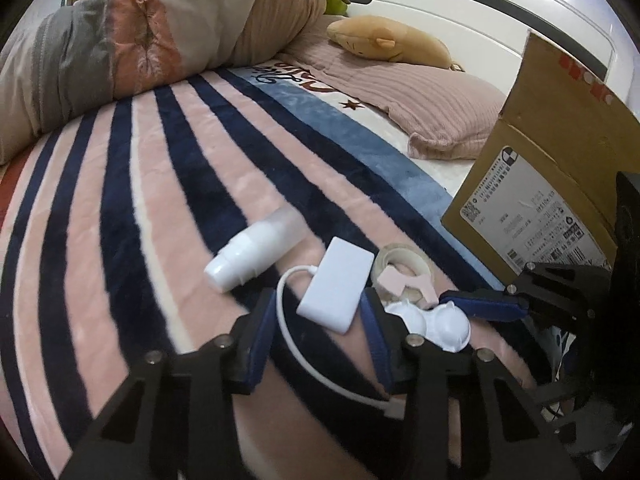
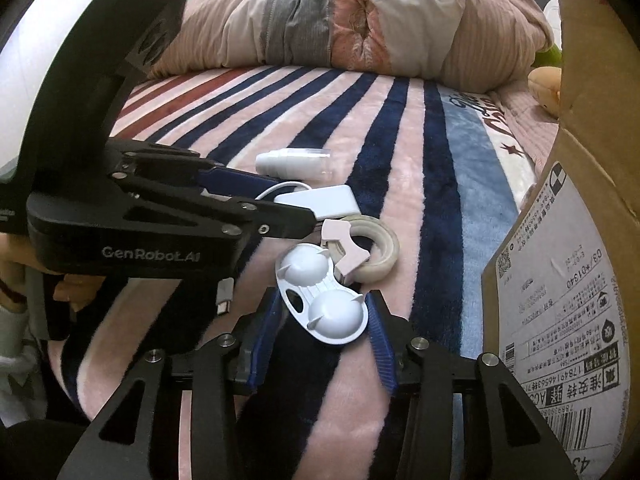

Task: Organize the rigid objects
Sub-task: 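Grasp the white earbud holder with the right gripper while the left grasps the white adapter, then carry the earbud holder and adapter toward the box with both grippers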

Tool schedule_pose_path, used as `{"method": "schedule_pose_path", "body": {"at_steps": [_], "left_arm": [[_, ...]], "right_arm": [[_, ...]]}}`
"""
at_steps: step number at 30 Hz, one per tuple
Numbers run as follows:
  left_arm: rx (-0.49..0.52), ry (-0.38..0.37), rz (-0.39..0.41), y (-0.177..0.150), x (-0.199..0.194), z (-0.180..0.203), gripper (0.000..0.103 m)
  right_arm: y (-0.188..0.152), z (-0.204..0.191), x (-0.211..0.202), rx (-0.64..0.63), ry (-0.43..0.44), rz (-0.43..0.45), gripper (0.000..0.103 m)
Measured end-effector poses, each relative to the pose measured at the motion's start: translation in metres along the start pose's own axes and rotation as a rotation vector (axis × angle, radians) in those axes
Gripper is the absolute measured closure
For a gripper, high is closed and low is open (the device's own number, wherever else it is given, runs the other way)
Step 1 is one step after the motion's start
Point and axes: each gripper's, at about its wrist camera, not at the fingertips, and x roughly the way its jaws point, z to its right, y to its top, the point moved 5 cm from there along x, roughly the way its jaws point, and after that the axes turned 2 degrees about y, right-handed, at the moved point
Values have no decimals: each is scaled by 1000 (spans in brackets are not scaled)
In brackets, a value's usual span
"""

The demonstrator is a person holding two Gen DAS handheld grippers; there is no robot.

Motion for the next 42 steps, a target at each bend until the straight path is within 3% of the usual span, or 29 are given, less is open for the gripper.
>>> {"method": "schedule_pose_path", "body": {"at_steps": [8, 11, 22, 24, 26, 29, 34, 42], "left_arm": [[-33, 90, 2, -41, -50, -22, 64], [-67, 80, 0, -55, -63, -32, 64], [-77, 91, 8, -55, -43, -38, 48], [-74, 98, 6, -52, -38, -38, 48], [-73, 109, 9, -51, -39, -39, 56], [-76, 129, 21, -51, -42, -42, 64], [-82, 128, 47, -54, -56, -44, 66], [-76, 147, 156, -44, -110, -37, 66]], "right_arm": [[-3, -8, -9, -3, 37, 1, 72], [-6, -15, -14, -11, 58, -3, 72], [-12, -20, -15, -34, 94, -17, 65], [-9, -20, -13, -67, 85, -5, 65], [-8, -22, -11, -98, 80, 7, 66], [-7, -27, -9, -122, 95, 17, 74], [0, -35, -18, -140, 69, 55, 74], [25, -57, -75, -192, 56, 178, 74]]}}
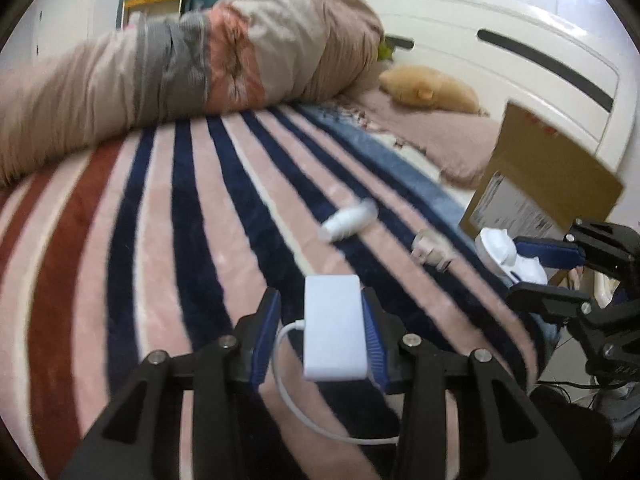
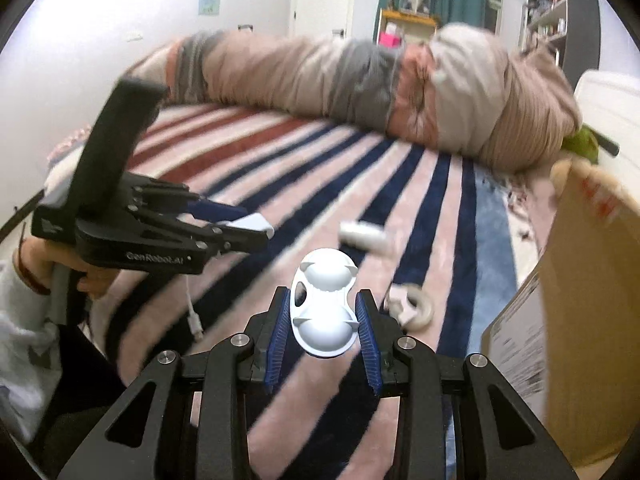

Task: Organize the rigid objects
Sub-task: 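Carry the earbud holder and adapter toward the box with both grippers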

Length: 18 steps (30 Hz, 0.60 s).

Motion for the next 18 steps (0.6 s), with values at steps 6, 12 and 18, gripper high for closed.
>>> {"method": "schedule_pose_path", "body": {"at_steps": [6, 12, 18], "left_arm": [[46, 37, 89, 28, -47, 19, 66], [122, 20, 141, 67, -78, 58, 66], [183, -58, 146, 101, -84, 117, 66]], "right_arm": [[31, 6, -62, -60, -96, 136, 74], [41, 58, -119, 13, -240, 213, 74], [10, 127, -140, 133, -321, 126, 74]]}}
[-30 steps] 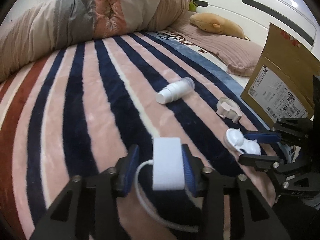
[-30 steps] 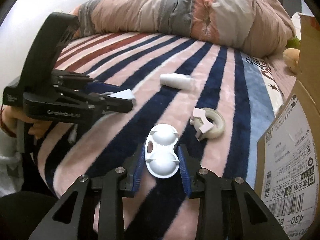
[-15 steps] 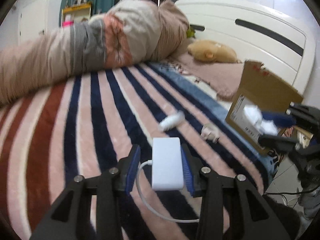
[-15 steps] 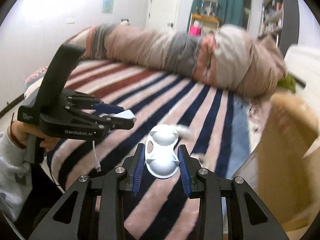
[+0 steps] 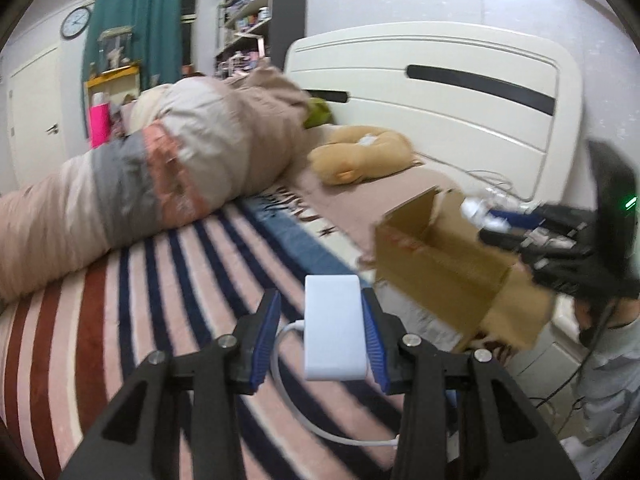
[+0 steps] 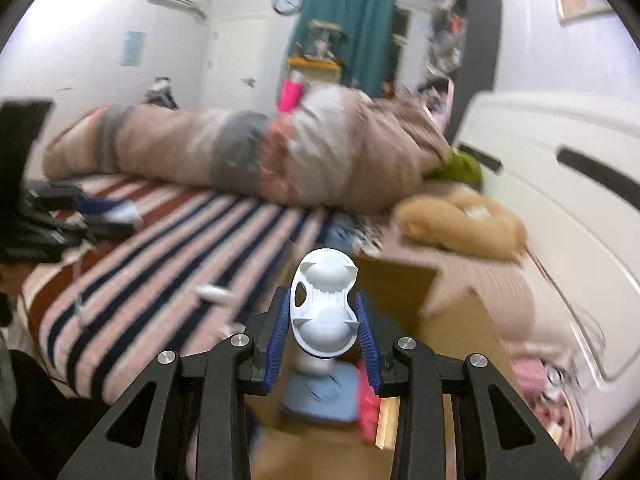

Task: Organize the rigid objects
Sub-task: 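Carry the earbud holder and adapter toward the box with both grippers, then drop the earbud holder and adapter into the box by opening both grippers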

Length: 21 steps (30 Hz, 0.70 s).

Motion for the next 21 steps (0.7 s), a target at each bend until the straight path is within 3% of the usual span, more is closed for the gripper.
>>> {"method": "schedule_pose_path", "body": {"at_steps": [6, 11, 21], "left_arm": [[74, -55, -14, 43, 23, 58, 66], [117, -127, -57, 73, 57, 103, 66], [209, -125, -168, 82, 120, 148, 66]], "right_arm": [[-32, 51, 16, 66, -25, -81, 74], [-53, 72, 25, 107, -18, -122, 74], [-69, 79, 25, 96, 22, -130, 74]]}}
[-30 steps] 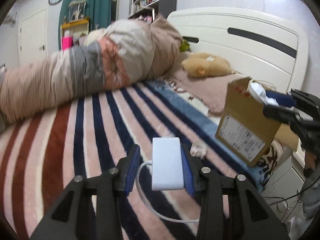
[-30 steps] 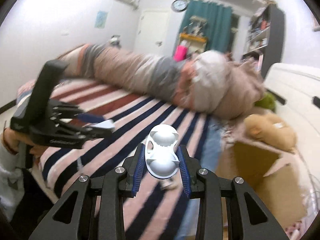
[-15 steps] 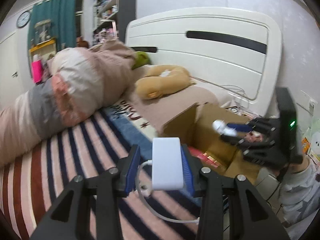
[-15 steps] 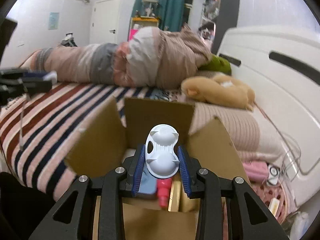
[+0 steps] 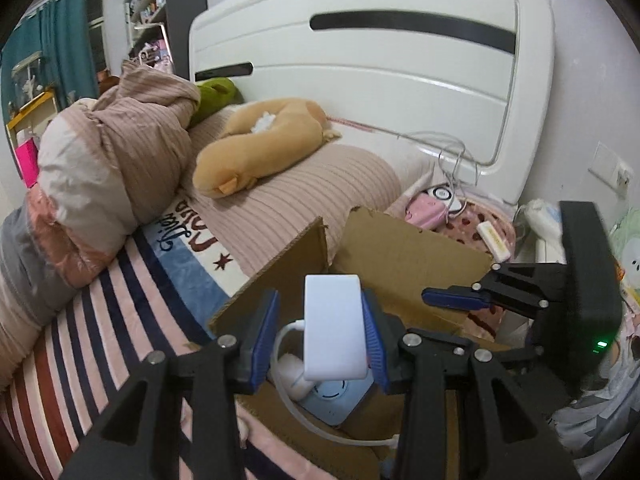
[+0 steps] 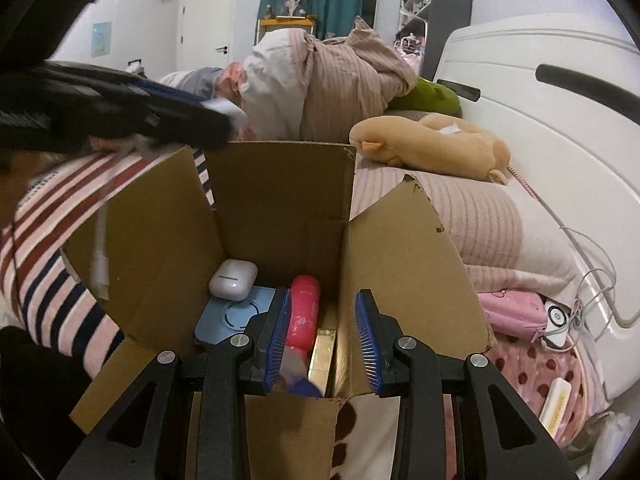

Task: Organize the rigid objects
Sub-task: 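Drop the earbud holder and adapter into the box by opening both grippers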

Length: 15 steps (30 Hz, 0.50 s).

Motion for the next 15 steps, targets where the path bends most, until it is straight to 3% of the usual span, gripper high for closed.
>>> {"method": "schedule_pose_path", "body": {"at_steps": [10, 15], "left_arm": [[35, 47, -75, -8, 34, -1, 64], [42, 63, -69, -9, 33, -3, 56]], "right_arm": [[-2, 0, 1, 14, 30, 1, 74], [-2, -2, 0, 17, 31, -1, 74]]}}
